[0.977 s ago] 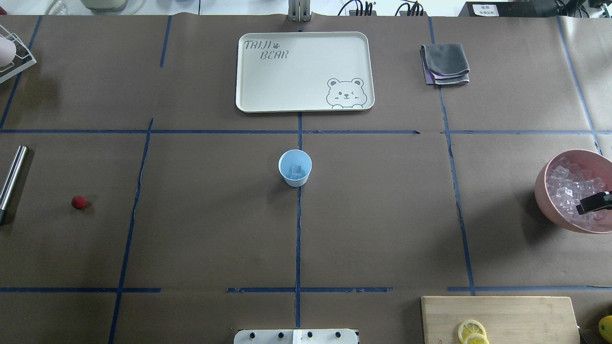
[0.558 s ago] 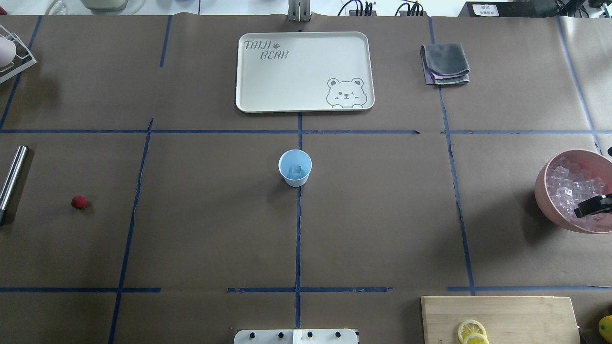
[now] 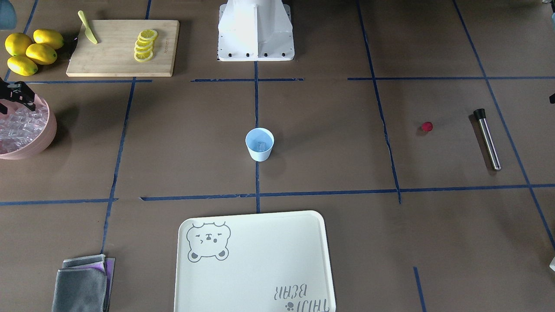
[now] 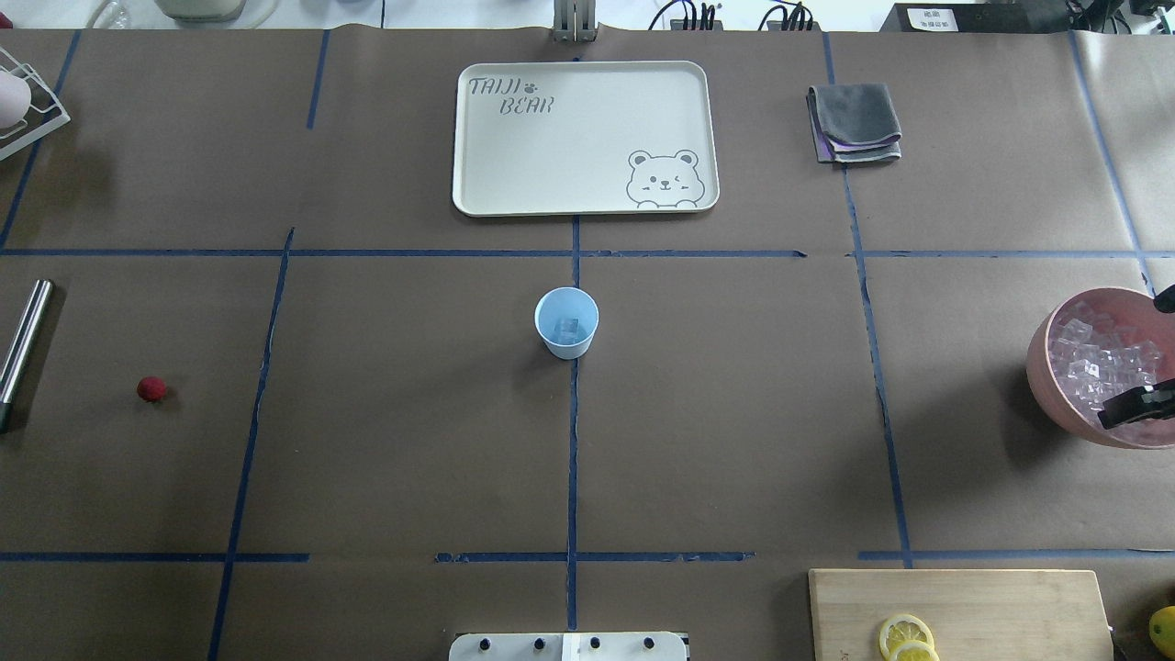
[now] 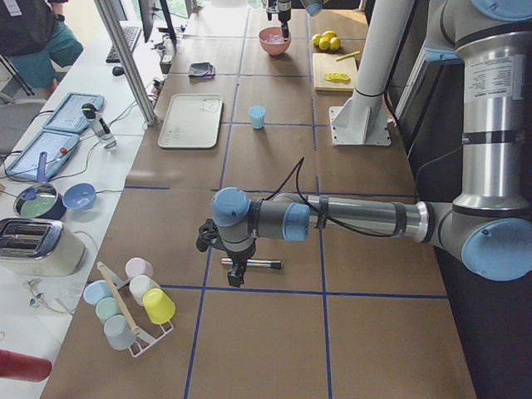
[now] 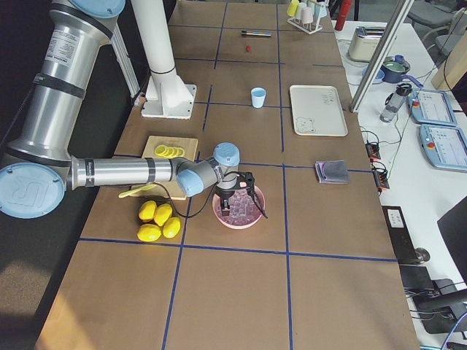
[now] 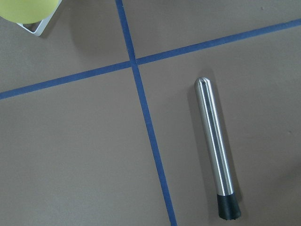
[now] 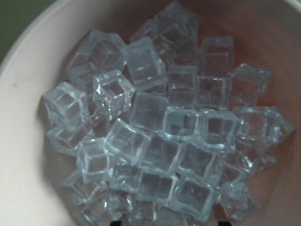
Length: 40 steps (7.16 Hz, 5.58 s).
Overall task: Mash ice and strawberries in cup
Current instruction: 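Grasp a third ice cube from the pink bowl with the right gripper, then carry the ice cube with the right gripper over the light-blue cup, then lower the right gripper into the cup and release the ice cube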
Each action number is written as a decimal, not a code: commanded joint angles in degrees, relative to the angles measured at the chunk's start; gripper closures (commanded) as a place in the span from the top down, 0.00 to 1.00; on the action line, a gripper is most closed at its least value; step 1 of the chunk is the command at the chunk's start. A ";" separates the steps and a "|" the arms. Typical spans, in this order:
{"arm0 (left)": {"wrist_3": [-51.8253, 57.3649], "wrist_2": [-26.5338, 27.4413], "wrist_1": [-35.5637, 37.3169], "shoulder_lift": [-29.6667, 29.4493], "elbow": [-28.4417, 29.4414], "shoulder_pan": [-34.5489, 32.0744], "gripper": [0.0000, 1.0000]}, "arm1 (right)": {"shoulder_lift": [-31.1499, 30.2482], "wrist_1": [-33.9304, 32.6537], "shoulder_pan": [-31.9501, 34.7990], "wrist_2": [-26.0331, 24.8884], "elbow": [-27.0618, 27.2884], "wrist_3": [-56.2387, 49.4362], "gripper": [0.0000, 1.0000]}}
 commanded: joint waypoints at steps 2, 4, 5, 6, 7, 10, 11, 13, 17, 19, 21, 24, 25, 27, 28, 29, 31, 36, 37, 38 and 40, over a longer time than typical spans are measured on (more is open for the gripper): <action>0.00 0.00 0.00 0.00 -0.08 0.00 1.00 | -0.09 -0.03 -0.49 -0.60 -0.22 0.03 0.36; 0.00 0.00 -0.09 0.00 -0.08 0.00 1.00 | -0.09 0.23 -0.41 -0.51 -0.22 0.03 0.08; 0.00 0.00 -0.09 0.00 -0.08 0.00 1.00 | -0.09 0.23 -0.32 -0.51 -0.05 -0.06 0.08; 0.00 0.00 -0.09 0.00 -0.08 0.00 1.00 | -0.09 0.23 -0.32 -0.51 0.30 -0.06 0.08; 0.00 0.00 -0.09 0.00 -0.08 0.00 1.00 | -0.26 0.15 -0.06 -0.25 1.44 -0.06 0.06; 0.00 0.00 -0.09 0.00 -0.08 0.00 1.00 | -2.55 -0.47 0.65 -0.07 8.90 -0.06 0.04; 0.00 -0.09 0.00 0.00 -0.08 0.00 1.00 | -1.16 -0.38 1.52 -0.16 9.44 -0.06 0.01; 0.00 0.00 0.00 0.00 -0.08 0.00 1.00 | 2.37 -0.56 2.05 0.28 9.27 -0.23 0.00; 0.00 0.00 0.00 0.00 0.10 0.09 1.00 | 26.90 -31.75 3.46 0.02 13.31 0.03 0.00; 0.00 0.00 -0.09 0.00 0.10 0.09 1.00 | 43.16 -51.09 0.85 -0.59 12.44 0.99 0.00; 0.00 0.00 -0.09 0.00 0.19 0.09 1.00 | 54.09 -55.58 -3.81 -1.04 7.37 9.12 0.00; -0.09 0.00 -0.09 0.00 0.27 0.09 1.00 | 68.59 -55.32 -11.81 -5.42 -2.11 23.81 0.00; 0.00 0.00 -0.09 0.00 0.36 0.09 1.00 | 73.51 -54.79 -14.62 -7.61 -7.46 28.20 0.00; 0.00 0.00 -0.09 0.00 0.89 0.09 1.00 | 76.11 -41.41 -20.24 -12.88 -17.40 36.46 0.00; -0.09 0.00 0.00 0.00 0.89 0.09 1.00 | 76.46 -40.47 -22.62 -15.42 -19.53 36.85 0.00; 0.00 0.00 0.00 0.00 0.98 0.09 1.00 | 76.20 -40.20 -23.77 -16.76 -20.25 37.03 0.00; 0.00 0.00 0.00 0.00 1.07 0.09 1.00 | 76.03 -38.45 -24.66 -17.47 -21.92 37.12 0.00; 0.00 0.00 0.00 0.00 0.98 0.09 1.00 | 75.15 -37.30 -24.75 -17.47 -21.84 36.50 0.99; 0.00 0.00 0.00 0.00 0.98 0.09 1.00 | 75.15 -37.30 -24.75 -17.47 -21.84 36.77 0.99; 0.00 0.09 0.00 0.00 1.07 0.09 1.00 | 75.23 -37.30 -24.40 -17.47 -21.58 36.42 0.99; -0.09 0.61 0.09 -0.18 0.89 0.09 1.00 | 74.36 -37.65 -19.07 -15.20 -21.31 33.02 0.99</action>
